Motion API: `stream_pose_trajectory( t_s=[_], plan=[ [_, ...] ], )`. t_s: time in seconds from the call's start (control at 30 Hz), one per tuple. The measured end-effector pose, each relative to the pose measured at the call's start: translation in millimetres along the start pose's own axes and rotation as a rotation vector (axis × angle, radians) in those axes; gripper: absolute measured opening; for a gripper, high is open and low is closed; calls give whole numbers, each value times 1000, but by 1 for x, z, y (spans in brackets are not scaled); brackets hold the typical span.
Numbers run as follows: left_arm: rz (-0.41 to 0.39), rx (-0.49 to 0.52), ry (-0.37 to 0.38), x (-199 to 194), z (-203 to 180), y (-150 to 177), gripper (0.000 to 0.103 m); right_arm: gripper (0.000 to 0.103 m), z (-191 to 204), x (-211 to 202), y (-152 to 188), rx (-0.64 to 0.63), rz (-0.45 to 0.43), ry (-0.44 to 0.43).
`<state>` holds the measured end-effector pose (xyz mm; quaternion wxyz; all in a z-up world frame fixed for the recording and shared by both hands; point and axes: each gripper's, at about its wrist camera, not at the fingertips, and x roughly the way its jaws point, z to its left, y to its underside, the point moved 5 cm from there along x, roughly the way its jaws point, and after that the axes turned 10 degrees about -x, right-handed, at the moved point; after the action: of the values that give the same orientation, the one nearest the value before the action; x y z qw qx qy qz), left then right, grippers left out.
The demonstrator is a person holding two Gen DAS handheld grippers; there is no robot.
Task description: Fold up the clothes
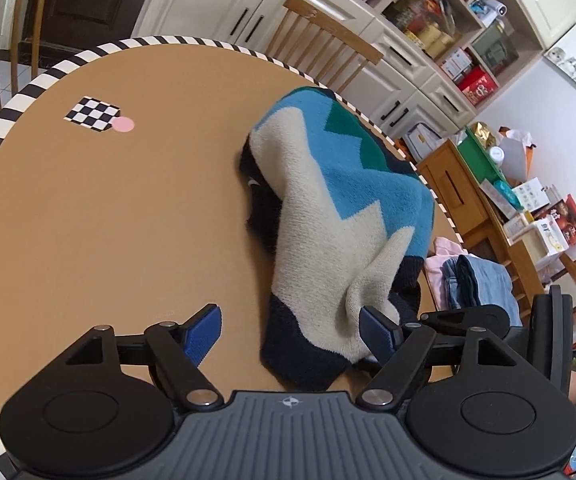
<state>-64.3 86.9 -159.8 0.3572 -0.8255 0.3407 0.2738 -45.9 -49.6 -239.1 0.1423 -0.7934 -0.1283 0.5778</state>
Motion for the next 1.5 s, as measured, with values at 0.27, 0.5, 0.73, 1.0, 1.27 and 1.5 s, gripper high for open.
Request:
stream_pose_trajectory(
  t_s=[0.27,0.5,0.73,1.0,1.27,1.5],
  plan=[
    [-29,112,-48,-3,3,2,83,11,-56,-78,-3,349,-223,-57],
    [-89,331,-95,33,-28,18,84,11,-152,-154,-14,614,-339,-41],
    [-297,493,-157,88,-93,16,84,11,-193,-186,-47,597,-331,26],
    [-411,682,-216,134,-127,12,68,11,-200,-179,-60,583,-299,22],
    [-453,620,-183,87,-116,-34,9,11,-200,-184,-44,563,-281,78],
    [-612,588,-186,-32,-128,-83,9,11,-195,-220,-34,568,-361,18]
  ],
)
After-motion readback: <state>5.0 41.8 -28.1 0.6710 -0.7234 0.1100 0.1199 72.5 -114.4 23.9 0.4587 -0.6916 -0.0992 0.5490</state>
